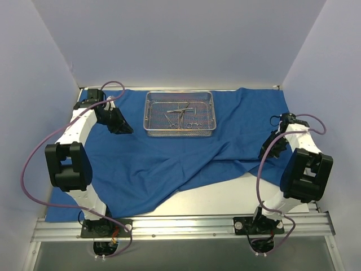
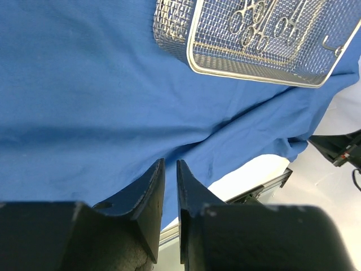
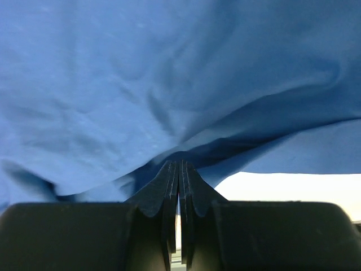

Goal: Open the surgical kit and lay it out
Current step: Smooth out the surgical kit at the center of the board.

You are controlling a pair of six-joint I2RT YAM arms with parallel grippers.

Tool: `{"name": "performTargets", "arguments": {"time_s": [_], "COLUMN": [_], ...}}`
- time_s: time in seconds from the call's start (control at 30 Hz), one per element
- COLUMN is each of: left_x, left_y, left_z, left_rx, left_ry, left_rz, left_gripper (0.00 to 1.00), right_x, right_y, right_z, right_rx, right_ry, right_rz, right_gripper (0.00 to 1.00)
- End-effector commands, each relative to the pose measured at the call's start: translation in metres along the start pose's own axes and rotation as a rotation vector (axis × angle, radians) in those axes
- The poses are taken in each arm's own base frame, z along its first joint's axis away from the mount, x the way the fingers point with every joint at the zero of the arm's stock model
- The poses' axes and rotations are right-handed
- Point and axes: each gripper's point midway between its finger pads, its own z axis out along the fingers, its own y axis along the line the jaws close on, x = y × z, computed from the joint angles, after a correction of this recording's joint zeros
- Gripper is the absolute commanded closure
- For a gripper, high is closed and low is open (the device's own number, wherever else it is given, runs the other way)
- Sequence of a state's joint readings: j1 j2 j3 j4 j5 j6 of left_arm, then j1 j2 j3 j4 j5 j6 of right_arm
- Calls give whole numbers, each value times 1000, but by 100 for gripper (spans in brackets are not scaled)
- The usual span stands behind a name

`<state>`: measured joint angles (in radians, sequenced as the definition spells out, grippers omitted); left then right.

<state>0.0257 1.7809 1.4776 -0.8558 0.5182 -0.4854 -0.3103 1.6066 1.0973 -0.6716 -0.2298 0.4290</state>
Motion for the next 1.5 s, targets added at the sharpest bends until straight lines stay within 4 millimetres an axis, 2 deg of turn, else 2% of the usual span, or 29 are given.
{"name": "performTargets", "arguments": {"time_s": [0.0, 0.13, 0.27, 0.33, 0.37, 0.47, 0.5, 0.53, 0.57, 0.63, 0.67, 0.7, 0.77, 0.8, 0.9, 0.93, 0.97, 1.03, 1.07, 1.17, 1.43, 1.47], "left_x": [-11, -12, -12, -12, -12, -12, -12, -12, -13, -13, -13, -13, -14, -15, -16, -19, -20, -23, -24, -26, -28, -28], "left_y": [-24, -23, -23, -23, -23, -24, -24, -24, -24, -24, -24, -24, -22, -22, -20, -21, -21, -22, -22, -21, -16, -16], "left_z": [-22, -22, -24, -26, -26, -25, -25, -25, -25, -27, -27, -28, -28, -28, -27, -29, -29, -29, -30, -30, -31, -30], "left_rx": [68, 62, 52, 52, 53, 60, 61, 61, 61, 62, 59, 59, 52, 53, 48, 50, 51, 53, 54, 54, 41, 41], "left_ry": [-75, -76, -82, -87, -87, -88, -87, -88, -90, -96, -96, -98, -98, -93, -86, -91, -91, -91, -92, -91, -97, -97], "left_rz": [75, 73, 77, 78, 77, 75, 72, 70, 68, 72, 76, 80, 82, 77, 76, 75, 75, 73, 69, 62, 52, 52], "left_gripper": [77, 77, 77, 77, 77, 77, 77, 77, 77, 77, 77, 77, 77, 77, 77, 78, 77, 78, 77, 77, 77, 77], "right_x": [11, 23, 33, 38, 49, 75, 91, 93, 98, 82, 71, 46, 25, 14, 13, 15, 18, 40, 45, 66, 88, 90], "right_y": [-17, -39, -53, -62, -74, -97, -114, -128, -133, -131, -119, -99, -70, -42, 15, 45, 62, 88, 93, 101, 93, 98], "right_z": [7, 21, 23, 18, 11, 11, 3, -4, -12, -23, -27, -34, -40, -45, -38, -40, -34, -23, -12, 4, 10, 13], "right_rx": [89, 182, 254, 328, 405, 533, 615, 705, 732, 695, 621, 554, 463, 417, 290, 247, 231, 179, 167, 131, 131, 106], "right_ry": [19, 66, 113, 128, 170, 270, 342, 326, 352, 303, 261, 175, 111, 66, 61, 23, 12, 57, 78, 123, 111, 106], "right_rz": [-13, -34, -22, 51, 89, 172, 191, 211, 218, 177, 149, 99, -23, -98, -235, -308, -335, -378, -378, -360, -338, -324], "right_gripper": [100, 100, 100, 100, 100, 100, 100, 100, 100, 100, 100, 100, 100, 100, 100, 100, 100, 100, 100, 100, 100, 100]}}
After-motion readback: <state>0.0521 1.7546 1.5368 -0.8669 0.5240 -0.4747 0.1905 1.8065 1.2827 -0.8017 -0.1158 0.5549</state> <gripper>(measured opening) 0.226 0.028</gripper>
